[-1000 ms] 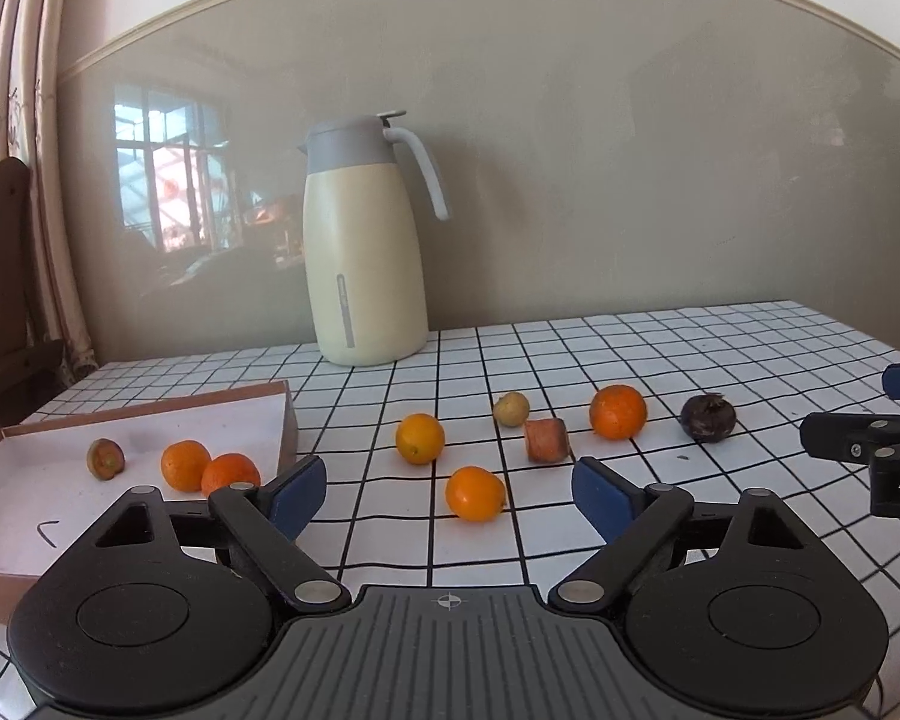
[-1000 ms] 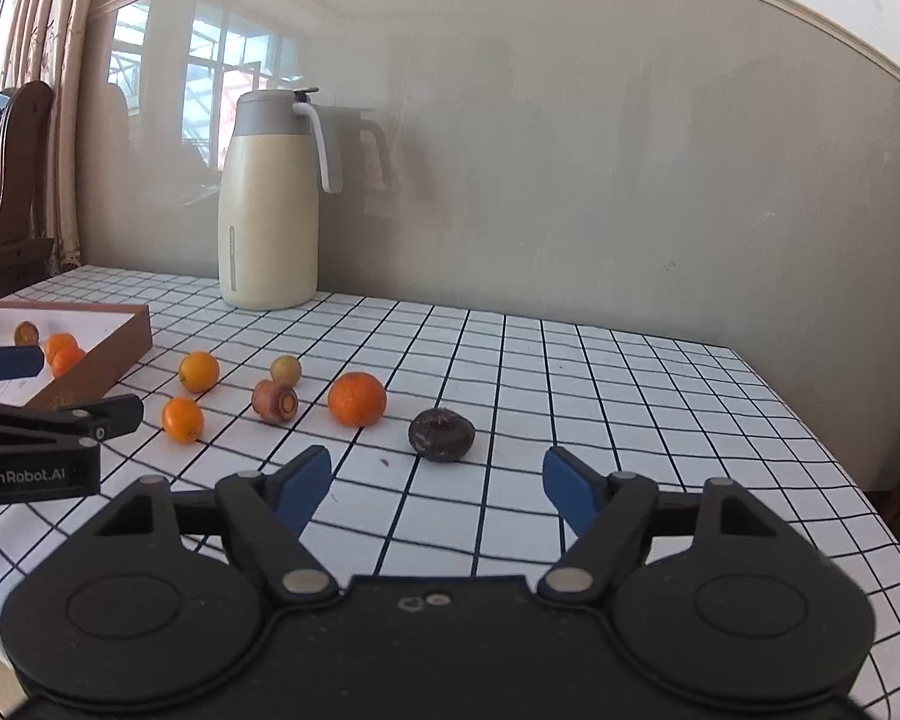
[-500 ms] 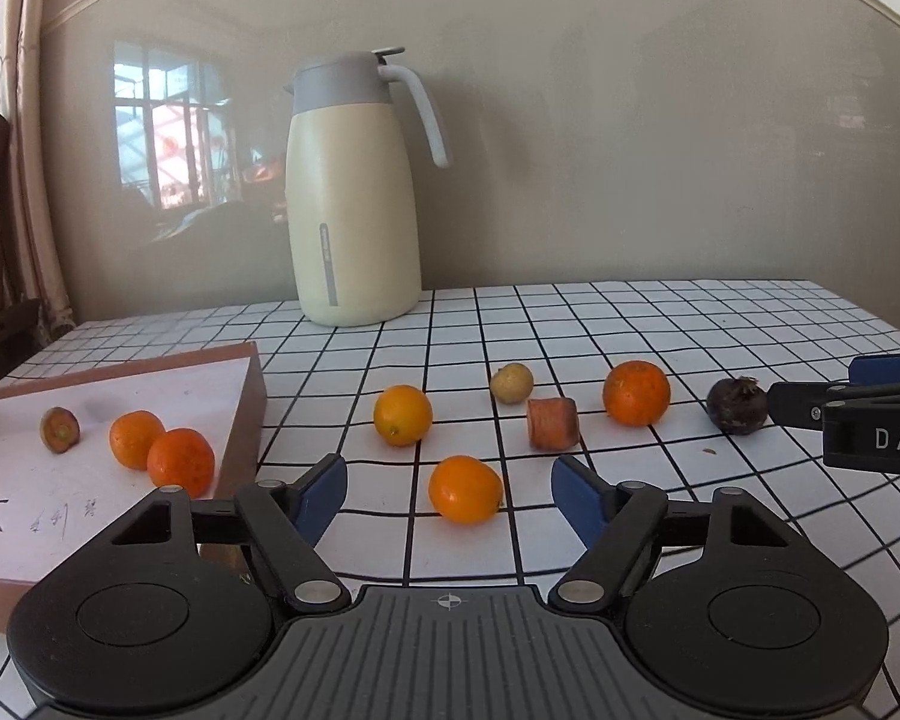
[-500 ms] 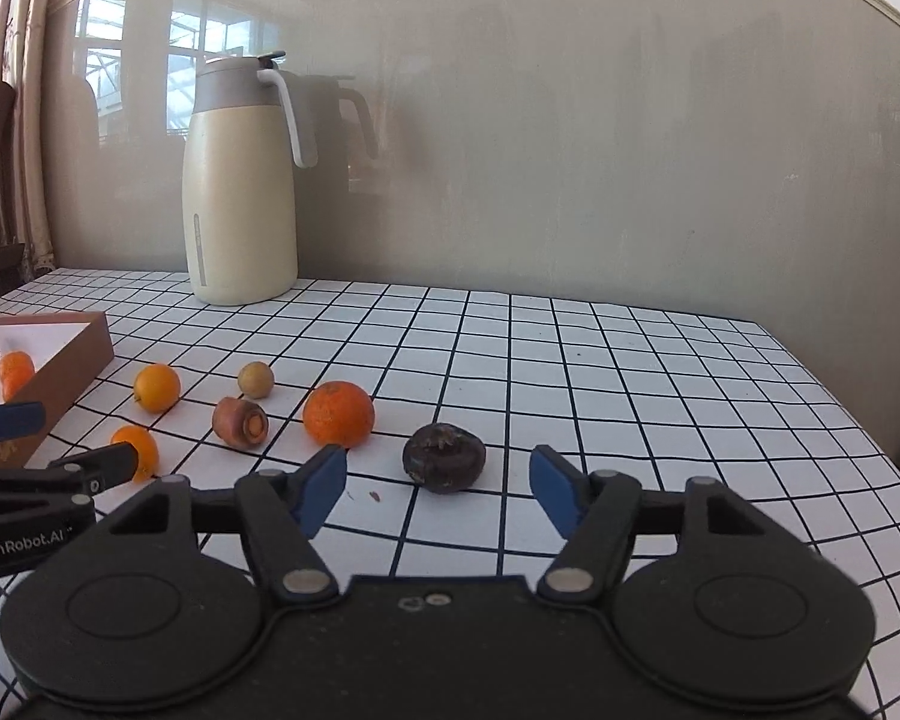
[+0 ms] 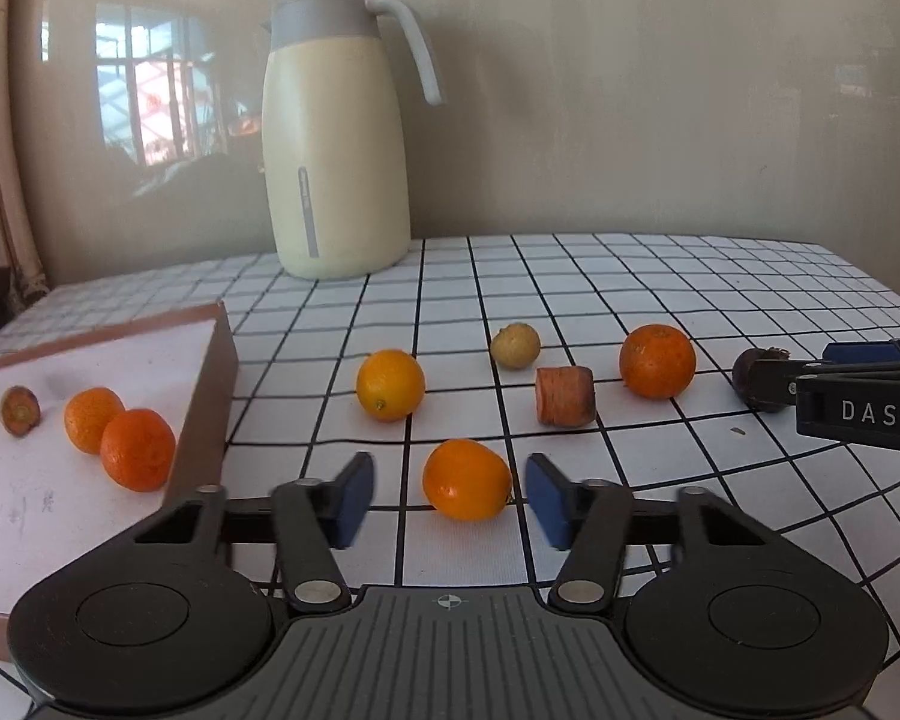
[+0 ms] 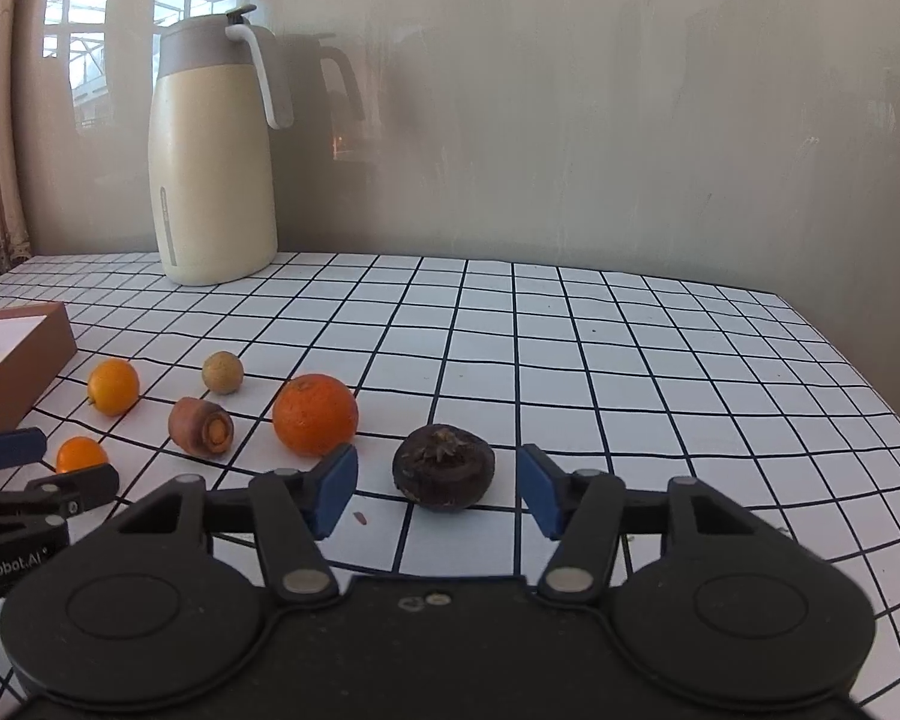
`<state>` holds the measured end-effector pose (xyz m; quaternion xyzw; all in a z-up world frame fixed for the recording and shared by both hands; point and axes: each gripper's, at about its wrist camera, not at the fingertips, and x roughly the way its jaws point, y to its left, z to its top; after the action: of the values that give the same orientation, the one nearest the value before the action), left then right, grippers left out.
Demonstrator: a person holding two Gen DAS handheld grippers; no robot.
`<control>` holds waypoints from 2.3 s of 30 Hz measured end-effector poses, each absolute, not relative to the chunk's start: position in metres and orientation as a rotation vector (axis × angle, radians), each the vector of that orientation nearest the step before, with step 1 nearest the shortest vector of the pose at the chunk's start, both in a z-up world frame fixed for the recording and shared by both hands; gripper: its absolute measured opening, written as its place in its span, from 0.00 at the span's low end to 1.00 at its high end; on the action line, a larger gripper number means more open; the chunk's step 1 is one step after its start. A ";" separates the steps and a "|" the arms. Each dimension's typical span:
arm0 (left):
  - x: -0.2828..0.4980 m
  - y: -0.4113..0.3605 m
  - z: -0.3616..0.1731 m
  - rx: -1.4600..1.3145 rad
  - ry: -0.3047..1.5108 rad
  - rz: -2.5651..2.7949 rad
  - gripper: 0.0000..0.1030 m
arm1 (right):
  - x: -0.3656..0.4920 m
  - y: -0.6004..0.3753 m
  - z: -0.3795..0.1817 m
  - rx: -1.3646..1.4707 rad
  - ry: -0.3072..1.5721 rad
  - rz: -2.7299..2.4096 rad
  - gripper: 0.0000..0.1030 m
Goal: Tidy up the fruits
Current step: 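Grasp an orange with the left tool while the right tool grasps the dark mangosteen, then carry the orange and the dark mangosteen over the cardboard tray with both tools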
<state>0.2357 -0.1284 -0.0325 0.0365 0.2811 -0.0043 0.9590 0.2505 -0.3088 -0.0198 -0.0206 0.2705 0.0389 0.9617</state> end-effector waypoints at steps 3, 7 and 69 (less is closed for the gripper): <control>0.241 -0.127 -0.034 0.060 0.587 -0.012 0.42 | 0.256 -0.308 -0.024 -0.038 0.566 0.079 0.48; 0.250 -0.127 -0.036 0.043 0.599 -0.018 0.35 | 0.260 -0.308 -0.024 -0.028 0.571 0.078 0.46; 0.152 -0.046 0.046 0.069 0.393 -0.028 0.34 | 0.168 -0.240 0.047 -0.103 0.435 0.146 0.33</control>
<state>0.1515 -0.0458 0.0461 0.0345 0.1950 -0.0141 0.9801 0.1684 -0.2399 0.0469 -0.0509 0.2154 0.0721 0.9725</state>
